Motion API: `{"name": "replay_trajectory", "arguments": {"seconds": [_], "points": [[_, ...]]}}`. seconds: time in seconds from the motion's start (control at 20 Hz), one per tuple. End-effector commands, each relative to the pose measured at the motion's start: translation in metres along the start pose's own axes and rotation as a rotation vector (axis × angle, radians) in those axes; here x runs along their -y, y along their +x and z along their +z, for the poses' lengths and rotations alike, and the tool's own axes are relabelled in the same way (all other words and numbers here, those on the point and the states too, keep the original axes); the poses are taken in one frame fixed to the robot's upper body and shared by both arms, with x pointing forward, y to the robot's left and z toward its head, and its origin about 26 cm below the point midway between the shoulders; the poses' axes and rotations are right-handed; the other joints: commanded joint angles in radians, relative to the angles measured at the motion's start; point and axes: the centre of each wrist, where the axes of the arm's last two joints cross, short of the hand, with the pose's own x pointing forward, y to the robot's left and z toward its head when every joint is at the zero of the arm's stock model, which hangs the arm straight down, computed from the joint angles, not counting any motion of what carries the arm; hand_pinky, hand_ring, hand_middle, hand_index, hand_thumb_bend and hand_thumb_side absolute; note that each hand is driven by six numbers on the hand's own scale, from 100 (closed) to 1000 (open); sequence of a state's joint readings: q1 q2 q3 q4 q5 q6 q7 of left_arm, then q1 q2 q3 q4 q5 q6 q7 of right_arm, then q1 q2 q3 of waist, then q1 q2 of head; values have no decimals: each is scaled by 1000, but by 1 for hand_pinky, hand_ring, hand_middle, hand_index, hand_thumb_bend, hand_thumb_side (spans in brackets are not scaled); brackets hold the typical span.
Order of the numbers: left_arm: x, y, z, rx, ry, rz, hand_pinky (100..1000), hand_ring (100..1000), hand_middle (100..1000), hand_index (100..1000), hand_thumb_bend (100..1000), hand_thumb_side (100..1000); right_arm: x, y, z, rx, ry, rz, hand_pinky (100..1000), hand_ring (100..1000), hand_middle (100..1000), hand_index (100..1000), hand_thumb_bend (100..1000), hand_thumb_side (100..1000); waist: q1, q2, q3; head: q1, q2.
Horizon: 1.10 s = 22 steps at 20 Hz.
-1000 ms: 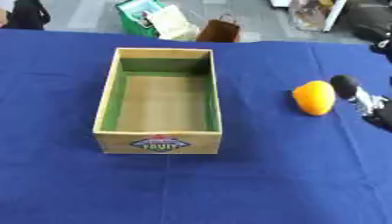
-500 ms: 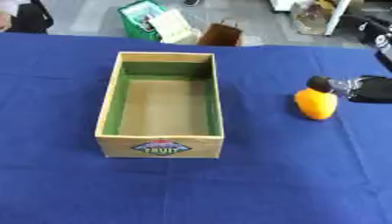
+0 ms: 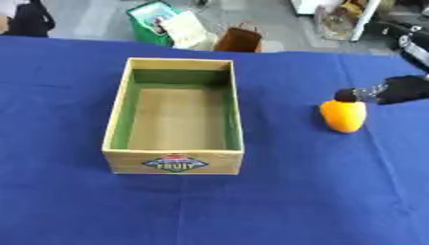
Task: Pick up objects on the table and place them in the box.
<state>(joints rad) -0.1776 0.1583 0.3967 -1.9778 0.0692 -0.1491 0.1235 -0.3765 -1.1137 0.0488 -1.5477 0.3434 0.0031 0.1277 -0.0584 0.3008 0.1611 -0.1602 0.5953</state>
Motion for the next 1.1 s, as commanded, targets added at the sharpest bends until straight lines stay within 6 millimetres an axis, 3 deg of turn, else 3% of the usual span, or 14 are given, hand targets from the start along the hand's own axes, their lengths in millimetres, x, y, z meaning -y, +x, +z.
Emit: {"name": "replay_trajectory", "arguments": {"seconds": [0.05,0.5,1.1], "points": [[-1,8,-6,37,-19,-8,514,456,466,550,100,779,11,-9,-2,-26,34,50,917,1000,908,1000,875,700,1,-14,2,-5,-11],[-1,8,-4,33,-20,-6,515,456,467,550,100,779,14,-15,-16,-89,152,54,906,1000,899,1000,874,698,2,-10,8,-16,-17],[-1,8,-4,31,-19,-3,516,457,467,549,100,781,-7,-15,-19,-103,257,111,893,1000,882,982,821,674,-3,-5,13,-22,-13]]}}
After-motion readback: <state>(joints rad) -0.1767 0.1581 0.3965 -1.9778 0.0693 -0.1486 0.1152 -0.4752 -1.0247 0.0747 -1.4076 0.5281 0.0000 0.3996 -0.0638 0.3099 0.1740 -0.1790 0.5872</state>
